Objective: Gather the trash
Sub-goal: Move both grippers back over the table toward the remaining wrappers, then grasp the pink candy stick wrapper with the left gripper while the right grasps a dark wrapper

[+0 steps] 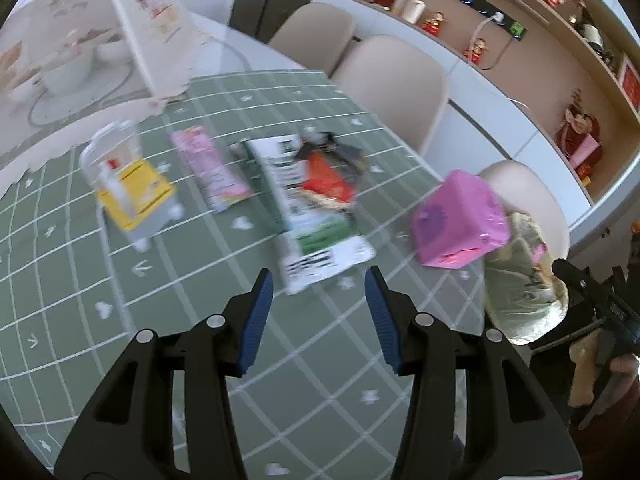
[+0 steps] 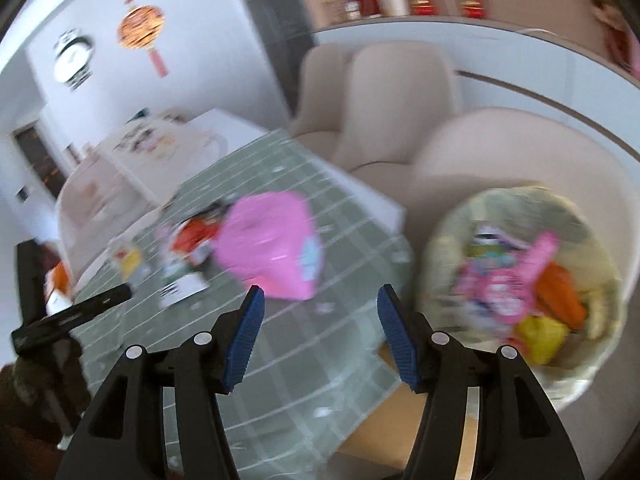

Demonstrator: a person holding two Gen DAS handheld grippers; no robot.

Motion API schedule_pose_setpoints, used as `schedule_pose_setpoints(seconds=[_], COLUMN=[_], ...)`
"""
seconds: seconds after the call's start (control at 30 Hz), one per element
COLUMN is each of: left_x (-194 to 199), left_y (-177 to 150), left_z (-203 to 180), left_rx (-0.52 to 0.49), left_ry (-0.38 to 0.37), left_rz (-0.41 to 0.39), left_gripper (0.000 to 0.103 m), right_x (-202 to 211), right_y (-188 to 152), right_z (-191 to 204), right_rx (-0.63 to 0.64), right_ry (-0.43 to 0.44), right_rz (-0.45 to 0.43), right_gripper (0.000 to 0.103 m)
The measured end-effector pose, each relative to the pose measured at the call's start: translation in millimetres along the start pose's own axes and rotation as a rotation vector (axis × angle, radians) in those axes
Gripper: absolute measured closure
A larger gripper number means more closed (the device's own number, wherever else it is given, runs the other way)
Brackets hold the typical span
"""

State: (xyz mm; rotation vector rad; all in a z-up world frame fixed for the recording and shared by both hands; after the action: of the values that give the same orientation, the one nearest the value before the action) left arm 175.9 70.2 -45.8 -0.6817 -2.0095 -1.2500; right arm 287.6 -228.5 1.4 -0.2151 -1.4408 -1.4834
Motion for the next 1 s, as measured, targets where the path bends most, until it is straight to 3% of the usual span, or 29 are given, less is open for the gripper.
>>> schedule_pose_setpoints(seconds=[0.2,0.43,0.57,0.7,0.83,1.0], left_x=[-5.5,-17.1,-42.9,-67.0,-78.0,-93.4], left_y=[-0.8,31.3,50.1,55.1,60.6,66.7], left_z=[25.5,47.3,50.1,51.7,70.0,77.0], left_rx=[0.029,0.108,0.126,0.11,0.162,0.169], left_ry=[-0.024,0.013,0.044,0.088,0.131,0.181], left_rz=[-0.001,-0.06,-0.065,-0.049,-0.047,-0.014], left_gripper=[0.053,0.053,0.053,0.053,0.054,0.055], right_x=[-25.4,-44.9,-52.5,-60.1,-62.3,-79.4], right_y=[-13.3,-17.3,-16.4,-19.5,-22.2,-27.9], right_z=[43.6,61.0,58.5,61.0,68.3,73.4], right_rx=[0.067,0.113,0.094,0.116,0.168,0.182], right_ry=[0.029,-0.073,-0.136,-0.087,-0.083,-0.033], right_rz=[0.048,0.072,0.078,0.09,0.058,0.132], right_gripper=[0.047,0.047,0.047,0.047,0.047,0.047])
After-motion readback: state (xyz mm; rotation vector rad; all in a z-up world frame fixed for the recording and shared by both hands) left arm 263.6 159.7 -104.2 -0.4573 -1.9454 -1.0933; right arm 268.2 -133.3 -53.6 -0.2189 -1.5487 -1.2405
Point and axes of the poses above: each gripper's, at about its wrist camera, not at the fingertips, and x roughly against the way its jaws point, z to its left, y to its top, the point moved 3 cm from there along -x, roughly the way its jaws point, and after that the axes turned 2 degrees about y, right-handed, at the moved point
